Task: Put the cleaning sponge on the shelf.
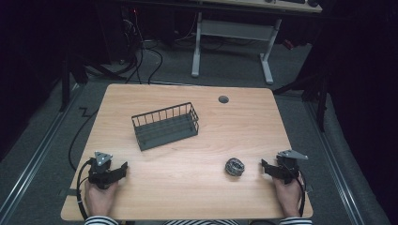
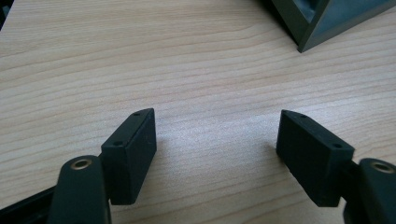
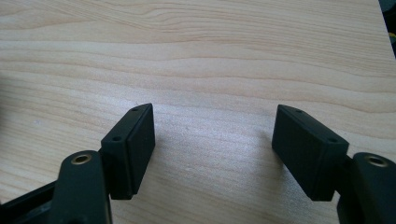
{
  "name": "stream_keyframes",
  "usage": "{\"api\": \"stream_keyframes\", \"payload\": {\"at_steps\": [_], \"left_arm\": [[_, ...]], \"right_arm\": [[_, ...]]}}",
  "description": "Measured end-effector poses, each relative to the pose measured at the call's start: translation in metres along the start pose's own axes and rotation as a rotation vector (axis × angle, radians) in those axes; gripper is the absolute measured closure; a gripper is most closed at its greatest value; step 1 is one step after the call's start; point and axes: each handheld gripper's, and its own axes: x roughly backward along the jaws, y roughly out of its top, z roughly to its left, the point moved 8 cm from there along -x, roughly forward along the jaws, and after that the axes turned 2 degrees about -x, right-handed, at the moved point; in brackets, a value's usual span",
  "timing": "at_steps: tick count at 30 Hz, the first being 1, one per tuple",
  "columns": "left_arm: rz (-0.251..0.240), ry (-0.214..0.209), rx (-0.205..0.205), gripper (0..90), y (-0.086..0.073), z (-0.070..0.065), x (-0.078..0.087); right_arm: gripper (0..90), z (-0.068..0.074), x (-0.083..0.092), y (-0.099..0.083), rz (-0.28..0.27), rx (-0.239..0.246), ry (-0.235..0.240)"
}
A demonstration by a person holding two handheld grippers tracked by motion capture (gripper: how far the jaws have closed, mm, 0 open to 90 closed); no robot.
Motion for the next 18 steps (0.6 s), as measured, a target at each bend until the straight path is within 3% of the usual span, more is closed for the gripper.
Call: {"api": "stream_keyframes", "payload": {"at_steps": [18], "left_arm": [[0.007, -0.009, -0.007, 24.2, 0.0000, -0.0021, -0.0009]], "right_arm": [[30.2, 0.0012, 0.0001, -0.0001, -0.001, 0.005, 0.004]]}}
